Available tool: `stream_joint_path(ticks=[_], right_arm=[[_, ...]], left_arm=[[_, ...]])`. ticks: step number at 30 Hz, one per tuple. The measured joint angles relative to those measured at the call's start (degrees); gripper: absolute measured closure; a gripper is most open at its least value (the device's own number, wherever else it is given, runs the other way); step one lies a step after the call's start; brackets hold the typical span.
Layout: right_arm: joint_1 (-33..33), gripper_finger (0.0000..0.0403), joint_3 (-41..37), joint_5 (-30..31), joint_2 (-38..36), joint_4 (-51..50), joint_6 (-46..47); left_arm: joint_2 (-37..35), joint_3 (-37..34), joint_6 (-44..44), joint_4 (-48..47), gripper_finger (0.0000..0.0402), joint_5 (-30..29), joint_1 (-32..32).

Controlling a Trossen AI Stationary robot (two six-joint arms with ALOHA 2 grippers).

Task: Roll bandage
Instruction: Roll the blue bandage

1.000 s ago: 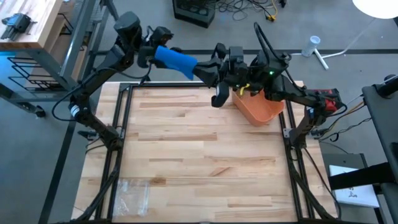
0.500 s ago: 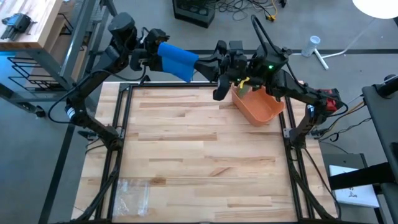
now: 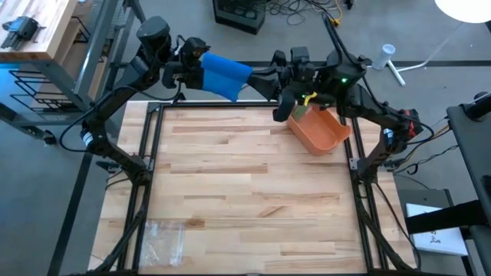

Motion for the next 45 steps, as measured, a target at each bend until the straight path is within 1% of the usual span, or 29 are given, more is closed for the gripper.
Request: stream_joint_path(ticks=[6, 10, 19, 22, 24, 29, 33, 37, 41, 45], right_arm=[[-0.63, 0.0400, 0.00, 0.25, -0.19, -2.26, -2.66], [-0.63, 0.0400, 0.00, 3.15, -0.08, -4.04, -6.55], [-0.74, 0.0400, 0.00, 3.76, -0.08, -7.80, -14.10], [-0.72, 0.0400, 0.00, 5.86, -0.06, -8.25, -15.97], [-0.72, 0.0400, 0.00, 7.61, -0.02, -8.23, -16.63], [-0.72, 0.0400, 0.00, 8.96, 0.03, -8.25, -19.48], [-0.72, 0.0400, 0.00, 9.14, 0.03, -8.23, -20.94], [-0.72, 0.0400, 0.00, 9.11, 0.03, -8.25, -22.44], [-0.72, 0.0400, 0.00, 9.14, 0.03, -8.61, -24.40], [-0.72, 0.0400, 0.00, 9.14, 0.07, -8.65, -24.73]], left_arm=[[-0.02, 0.00, -0.73, -0.09, 0.0401, 0.02, -0.69], [-0.35, 0.00, -1.10, -0.30, 0.0401, 1.16, -1.56], [-1.75, 0.07, -2.07, -0.33, 0.0401, 1.75, -1.88], [-2.43, 0.09, -2.05, -0.28, 0.0401, 2.47, -2.01], [-2.67, 0.11, -2.05, -0.26, 0.0401, 2.47, -2.01], [-2.92, 0.11, -1.77, -0.19, 0.0401, 2.39, -2.14], [-3.04, 0.11, -1.30, 0.04, 0.0401, 0.25, -2.28], [-2.16, 0.11, -1.38, 0.01, 0.0401, 0.02, -3.13], [-1.84, 0.11, -1.76, -0.22, 0.0394, -0.33, -3.45], [-1.84, 0.11, -2.00, -0.01, 0.0375, -0.48, -3.50]])
